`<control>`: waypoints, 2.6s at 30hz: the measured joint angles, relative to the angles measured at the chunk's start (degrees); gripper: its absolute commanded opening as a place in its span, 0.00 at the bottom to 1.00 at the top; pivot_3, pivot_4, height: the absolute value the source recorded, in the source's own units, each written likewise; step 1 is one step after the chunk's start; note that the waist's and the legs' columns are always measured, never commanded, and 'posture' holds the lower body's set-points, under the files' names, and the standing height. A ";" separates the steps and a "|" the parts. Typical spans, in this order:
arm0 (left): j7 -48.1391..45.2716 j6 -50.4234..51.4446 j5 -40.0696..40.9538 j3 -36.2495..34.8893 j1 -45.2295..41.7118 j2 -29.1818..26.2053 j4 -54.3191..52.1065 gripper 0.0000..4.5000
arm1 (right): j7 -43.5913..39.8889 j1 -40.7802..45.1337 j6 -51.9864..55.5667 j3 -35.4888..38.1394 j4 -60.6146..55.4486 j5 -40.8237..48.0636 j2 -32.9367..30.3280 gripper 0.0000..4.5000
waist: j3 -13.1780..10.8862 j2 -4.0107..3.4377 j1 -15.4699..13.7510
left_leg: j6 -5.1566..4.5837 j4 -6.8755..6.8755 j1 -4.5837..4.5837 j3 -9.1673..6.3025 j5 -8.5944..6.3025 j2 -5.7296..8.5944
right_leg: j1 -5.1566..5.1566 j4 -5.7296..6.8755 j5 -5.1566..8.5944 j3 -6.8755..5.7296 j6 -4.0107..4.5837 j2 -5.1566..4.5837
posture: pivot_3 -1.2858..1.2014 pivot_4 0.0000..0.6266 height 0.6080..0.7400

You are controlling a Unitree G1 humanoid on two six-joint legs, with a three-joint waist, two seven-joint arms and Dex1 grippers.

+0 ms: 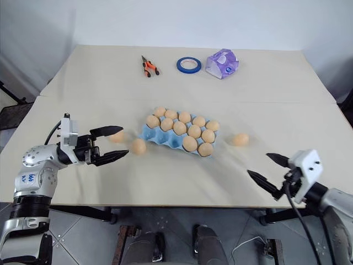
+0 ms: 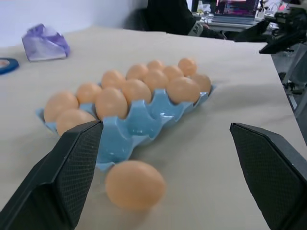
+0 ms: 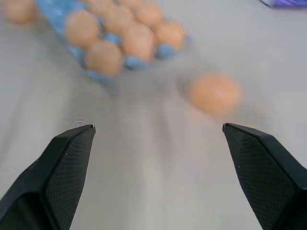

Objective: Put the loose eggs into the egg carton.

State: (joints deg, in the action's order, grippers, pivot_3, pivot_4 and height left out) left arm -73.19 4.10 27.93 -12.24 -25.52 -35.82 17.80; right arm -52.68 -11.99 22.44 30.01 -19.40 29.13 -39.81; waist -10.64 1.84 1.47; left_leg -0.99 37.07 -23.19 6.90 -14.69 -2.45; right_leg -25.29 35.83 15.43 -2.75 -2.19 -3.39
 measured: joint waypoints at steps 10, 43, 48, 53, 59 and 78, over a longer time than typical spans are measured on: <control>-0.33 -0.05 0.01 -0.41 0.03 -0.09 0.70 1.00 | -0.63 1.93 -2.58 0.84 4.10 -0.17 -0.42 0.99 | 0.00 0.00 0.07 | 0.01 -0.01 0.02 -0.01 0.00 -0.01 | 0.02 -0.02 0.00 0.03 0.01 -0.01 | 0.52 0.24 1.00; 2.36 0.81 0.30 -1.09 1.27 -0.03 -1.77 1.00 | 19.62 33.62 -10.38 -22.71 30.87 -17.65 10.42 0.44 | -0.07 -0.12 0.25 | 0.12 -0.03 -0.01 0.09 0.06 -0.09 | -0.12 0.18 -0.04 0.00 0.11 -0.02 | 0.52 0.24 1.00; 2.37 0.77 0.34 -1.14 1.54 -0.07 -1.87 1.00 | 20.80 37.74 2.07 -23.49 17.55 -14.16 11.00 0.44 | -0.08 -0.14 0.40 | 0.13 -0.03 0.02 0.06 0.06 -0.17 | -0.13 0.24 -0.03 -0.01 0.16 -0.01 | 0.52 0.24 1.00; 2.41 0.55 0.34 -1.35 1.79 -0.49 -1.75 1.00 | 22.26 42.21 12.02 -30.10 9.92 -12.67 15.54 0.44 | -0.08 -0.14 0.28 | 0.17 -0.07 -0.01 0.01 0.05 -0.19 | -0.17 0.20 -0.01 -0.06 0.24 -0.01 | 0.52 0.24 1.00; 2.81 -0.89 0.32 -2.68 2.35 -1.47 -1.24 1.00 | 23.29 46.71 15.69 -39.01 9.24 -13.44 22.07 0.44 | -0.08 -0.14 0.34 | 0.18 -0.10 -0.08 0.02 0.03 -0.18 | -0.21 0.13 -0.01 -0.09 0.23 -0.05 | 0.52 0.24 1.00; 4.98 -0.95 0.32 -6.14 11.13 -5.33 -3.08 1.00 | 21.62 46.43 14.40 -45.36 13.86 -16.90 24.74 0.99 | -0.08 -0.14 0.71 | 0.54 -0.21 -0.09 -0.03 -0.23 -0.21 | -0.26 0.06 0.04 -0.14 0.32 -0.11 | 0.52 0.24 1.00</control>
State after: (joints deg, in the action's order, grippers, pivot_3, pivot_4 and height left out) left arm -68.22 3.15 28.25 -18.38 -14.39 -41.15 14.72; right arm -31.06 34.44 36.84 -15.35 -5.55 12.22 -15.08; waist -10.72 1.70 2.18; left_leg -0.45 36.86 -23.28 6.88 -14.91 -2.67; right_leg -25.55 35.89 15.46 -2.88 -1.86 -3.50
